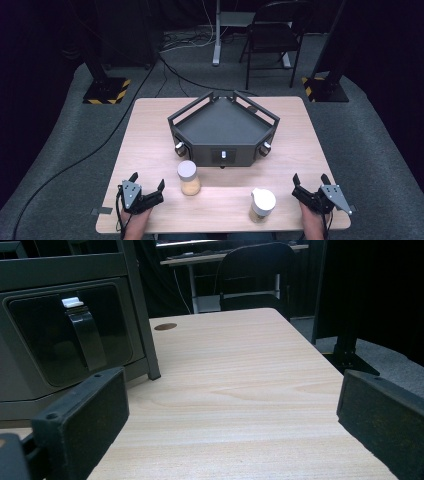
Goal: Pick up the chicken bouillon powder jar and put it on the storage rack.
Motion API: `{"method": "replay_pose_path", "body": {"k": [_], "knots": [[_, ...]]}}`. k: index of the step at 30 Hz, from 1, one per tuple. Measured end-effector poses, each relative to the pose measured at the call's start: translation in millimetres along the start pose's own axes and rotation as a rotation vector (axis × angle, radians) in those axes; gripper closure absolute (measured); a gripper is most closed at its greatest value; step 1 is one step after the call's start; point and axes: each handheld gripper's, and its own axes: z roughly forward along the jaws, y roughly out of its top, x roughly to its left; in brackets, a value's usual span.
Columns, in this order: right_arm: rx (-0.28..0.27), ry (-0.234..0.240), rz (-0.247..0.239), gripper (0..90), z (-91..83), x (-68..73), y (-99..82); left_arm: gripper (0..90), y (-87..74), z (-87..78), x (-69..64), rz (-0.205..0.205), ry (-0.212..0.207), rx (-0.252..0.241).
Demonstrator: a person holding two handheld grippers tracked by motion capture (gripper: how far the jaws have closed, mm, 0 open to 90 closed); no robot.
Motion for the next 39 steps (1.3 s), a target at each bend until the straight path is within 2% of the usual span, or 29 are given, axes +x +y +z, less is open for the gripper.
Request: {"method": "replay_pose_path", "body": {"k": [7,13,18,27,33,39], "knots": [[0.002,0.001,-0.001,0.0,0.2,0.1,0.3,0.9,1.2,0.9,-3.3,0.022,0.006,0.006],[0.001,0.007,0.001,0.0,0.1,-1.1,0.2,0.8,1.3,0.7,-4.3,0.020,0.014,0.001],[0.011,0.030,0.025,0.0,1.3,-7.3,2.1,0.8,1.5,-0.5,-4.4,0.030,0.008,-0.009],[0.012,0.024,0.042,0.0,1.4,-7.8,2.2,0.7,1.7,-2.6,-5.3,0.037,-0.015,-0.024],[0.010,0.027,0.044,0.0,1.2,-8.6,1.8,0.5,4.4,-1.7,-8.2,0.052,-0.018,-0.009],[0.013,0.035,0.047,0.0,1.6,-10.0,2.4,0.6,7.0,-1.4,-5.7,0.034,-0.065,0.000]]}}
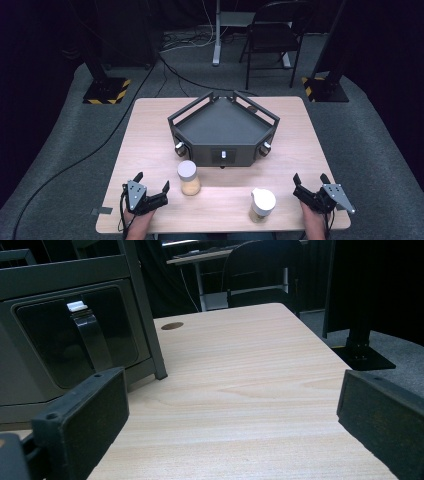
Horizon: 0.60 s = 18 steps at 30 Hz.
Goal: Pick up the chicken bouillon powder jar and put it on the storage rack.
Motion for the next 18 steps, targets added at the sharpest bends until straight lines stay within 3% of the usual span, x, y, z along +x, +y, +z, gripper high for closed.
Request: {"method": "replay_pose_path", "body": {"k": [18], "knots": [[0.004,0.006,-0.002,0.0,0.3,-0.6,0.7,0.6,2.2,-4.5,-4.9,0.035,-0.073,-0.034]]}}
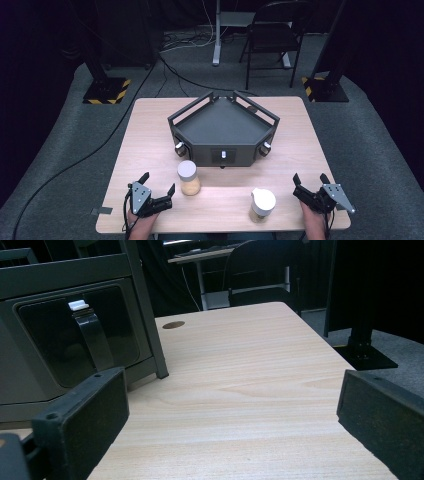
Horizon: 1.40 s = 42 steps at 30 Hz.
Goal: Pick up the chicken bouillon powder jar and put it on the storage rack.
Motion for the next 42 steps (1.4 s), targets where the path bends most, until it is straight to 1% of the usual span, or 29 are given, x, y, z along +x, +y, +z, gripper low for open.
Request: {"method": "replay_pose_path", "body": {"k": [18,28,42], "knots": [[0.001,-0.001,0.000,0.0,0.1,0.1,0.2,0.6,1.1,-2.9,-1.6,0.003,-0.045,-0.025],[0.001,0.000,0.000,0.0,0.1,0.0,0.2,0.6,2.0,-4.6,-4.2,0.003,-0.068,-0.040],[0.002,0.000,-0.001,0.0,0.2,0.2,0.3,0.6,3.7,-5.5,-9.1,0.014,-0.107,-0.058]]}}
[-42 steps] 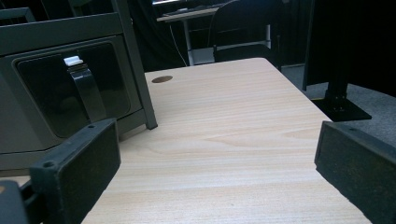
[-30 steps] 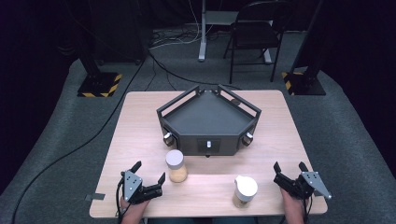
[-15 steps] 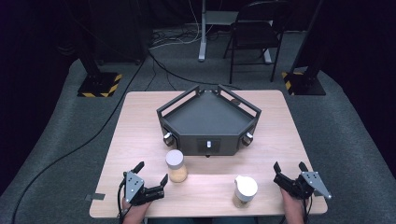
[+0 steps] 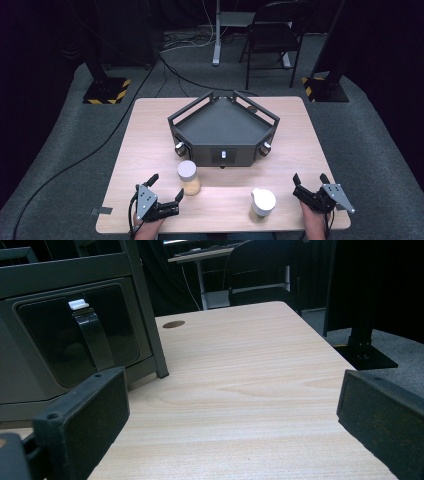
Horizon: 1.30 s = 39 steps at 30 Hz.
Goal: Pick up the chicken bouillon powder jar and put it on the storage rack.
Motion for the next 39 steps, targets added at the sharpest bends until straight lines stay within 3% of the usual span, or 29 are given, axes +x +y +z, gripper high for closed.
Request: {"method": "replay_pose_path", "body": {"k": [27,39], "knots": [[0.000,0.000,-0.001,0.0,0.0,0.2,-0.1,0.6,1.1,1.4,-3.7,0.001,-0.020,-0.014],[0.001,0.002,-0.001,0.0,0.1,-0.2,0.3,0.6,0.3,10.2,-3.1,0.000,-0.018,-0.003]]}}
